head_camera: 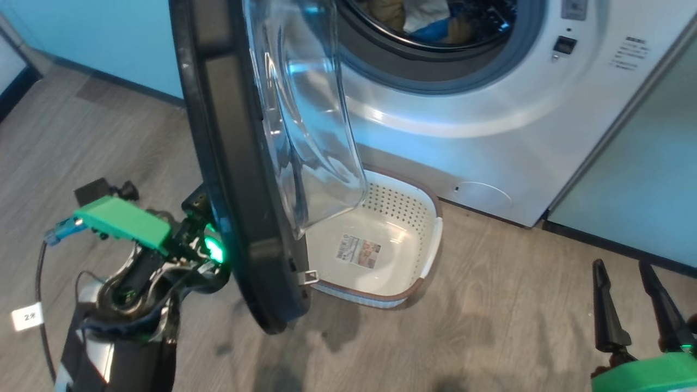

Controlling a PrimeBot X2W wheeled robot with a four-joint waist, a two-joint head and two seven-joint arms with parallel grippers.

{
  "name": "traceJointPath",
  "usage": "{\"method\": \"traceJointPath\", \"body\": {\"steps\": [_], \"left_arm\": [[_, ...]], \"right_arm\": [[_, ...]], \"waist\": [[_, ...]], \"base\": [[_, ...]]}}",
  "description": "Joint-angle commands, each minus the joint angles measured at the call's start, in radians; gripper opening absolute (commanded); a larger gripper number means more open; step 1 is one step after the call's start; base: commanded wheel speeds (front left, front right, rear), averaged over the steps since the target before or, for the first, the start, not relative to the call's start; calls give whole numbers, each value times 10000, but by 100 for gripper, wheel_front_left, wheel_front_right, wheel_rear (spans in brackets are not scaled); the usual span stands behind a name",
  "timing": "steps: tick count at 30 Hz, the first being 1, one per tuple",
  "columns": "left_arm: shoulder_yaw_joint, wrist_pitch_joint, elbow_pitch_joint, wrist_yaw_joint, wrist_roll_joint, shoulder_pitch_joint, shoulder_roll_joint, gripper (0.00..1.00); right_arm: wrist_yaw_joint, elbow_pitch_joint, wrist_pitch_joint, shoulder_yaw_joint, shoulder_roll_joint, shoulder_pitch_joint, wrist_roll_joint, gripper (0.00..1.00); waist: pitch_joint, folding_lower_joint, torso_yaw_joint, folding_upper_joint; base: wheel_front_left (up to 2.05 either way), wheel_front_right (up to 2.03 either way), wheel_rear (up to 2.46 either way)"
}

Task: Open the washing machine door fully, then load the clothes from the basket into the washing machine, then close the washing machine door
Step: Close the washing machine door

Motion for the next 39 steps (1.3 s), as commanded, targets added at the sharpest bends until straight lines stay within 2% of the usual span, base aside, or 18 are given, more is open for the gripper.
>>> {"method": "traceJointPath", "body": {"steps": [1, 24, 39], "left_arm": [[175, -3, -349, -71, 19, -521, 80, 0], [-1001, -1100, 594, -71, -11, -1891, 35, 0], [-1315, -1834, 1534, -71, 225, -2873, 34, 0]], "right_arm": [[-29, -266, -119, 244, -61, -497, 58, 100], [-29, 335, -496, 499, 7, -979, 283, 100], [-29, 741, -740, 655, 35, -1256, 374, 100]], "waist": [[-3, 0, -134, -1], [156, 0, -1824, -1], [121, 0, -2514, -1]], "base": [[0, 0, 0], [0, 0, 0], [0, 0, 0]]}}
